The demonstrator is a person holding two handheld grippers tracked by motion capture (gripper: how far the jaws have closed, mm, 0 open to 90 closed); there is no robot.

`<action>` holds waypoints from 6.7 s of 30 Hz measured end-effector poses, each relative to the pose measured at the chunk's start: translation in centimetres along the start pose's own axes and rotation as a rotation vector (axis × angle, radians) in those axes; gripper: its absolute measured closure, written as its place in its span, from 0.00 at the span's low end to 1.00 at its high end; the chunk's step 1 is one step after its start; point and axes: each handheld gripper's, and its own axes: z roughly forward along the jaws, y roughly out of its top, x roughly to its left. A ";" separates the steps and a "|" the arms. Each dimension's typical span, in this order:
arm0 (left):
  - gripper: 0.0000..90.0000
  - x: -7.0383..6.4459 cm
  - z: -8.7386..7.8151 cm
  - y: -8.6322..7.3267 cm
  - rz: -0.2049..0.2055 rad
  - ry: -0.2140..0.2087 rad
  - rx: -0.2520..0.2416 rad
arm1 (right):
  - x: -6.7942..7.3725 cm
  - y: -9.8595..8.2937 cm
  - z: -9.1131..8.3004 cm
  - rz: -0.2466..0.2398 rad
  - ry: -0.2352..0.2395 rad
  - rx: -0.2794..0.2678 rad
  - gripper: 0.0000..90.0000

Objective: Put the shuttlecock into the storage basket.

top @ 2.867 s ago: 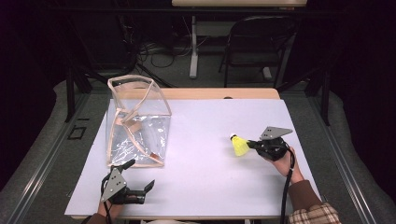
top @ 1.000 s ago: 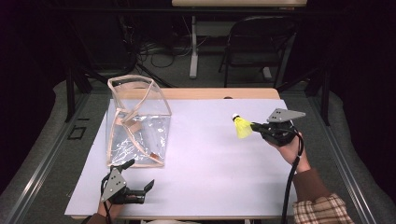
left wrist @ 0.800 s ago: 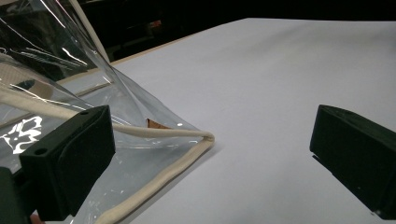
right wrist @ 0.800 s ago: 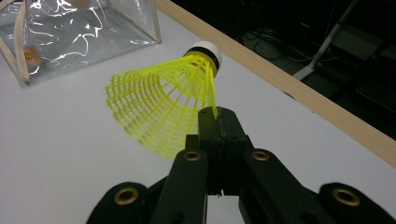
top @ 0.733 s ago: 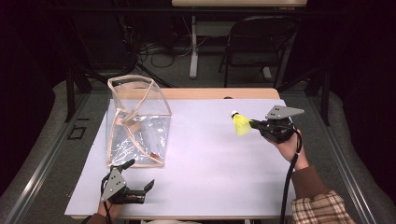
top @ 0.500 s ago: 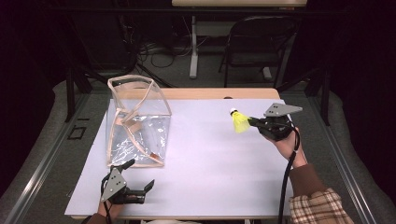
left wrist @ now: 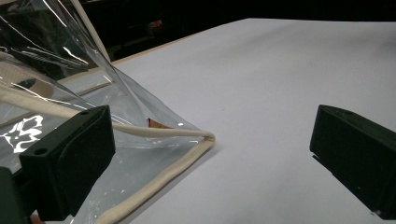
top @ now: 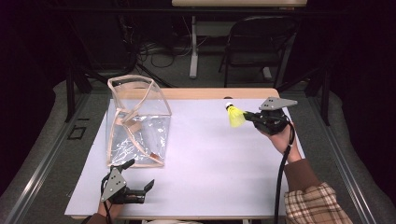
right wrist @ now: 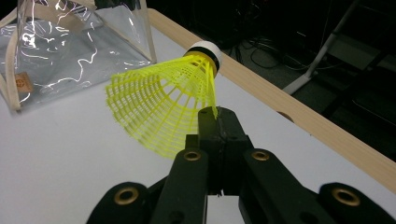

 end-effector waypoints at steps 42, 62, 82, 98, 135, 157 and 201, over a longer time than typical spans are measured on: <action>0.00 0.1 -0.2 0.2 -0.016 -0.011 -0.022 | 1.6 3.6 5.3 0.002 0.047 0.006 1.00; 0.00 0.1 -0.1 0.1 -0.016 -0.007 -0.018 | 2.0 4.3 7.2 0.035 0.071 -0.011 1.00; 0.00 0.1 -0.2 0.1 -0.016 -0.005 -0.023 | 2.6 6.1 8.5 0.033 0.087 -0.022 1.00; 0.00 0.1 -0.2 0.2 -0.015 -0.010 -0.023 | 2.6 7.4 9.0 0.037 0.087 -0.030 1.00; 0.00 0.1 -0.3 0.2 -0.022 -0.009 -0.032 | 3.6 10.3 10.0 0.056 0.101 -0.069 1.00; 0.00 0.1 -0.3 0.2 -0.025 -0.010 -0.033 | 4.2 12.1 11.1 0.051 0.119 -0.081 1.00; 0.00 0.1 -0.3 0.2 -0.027 -0.011 -0.035 | 5.6 15.7 11.6 0.041 0.141 -0.129 1.00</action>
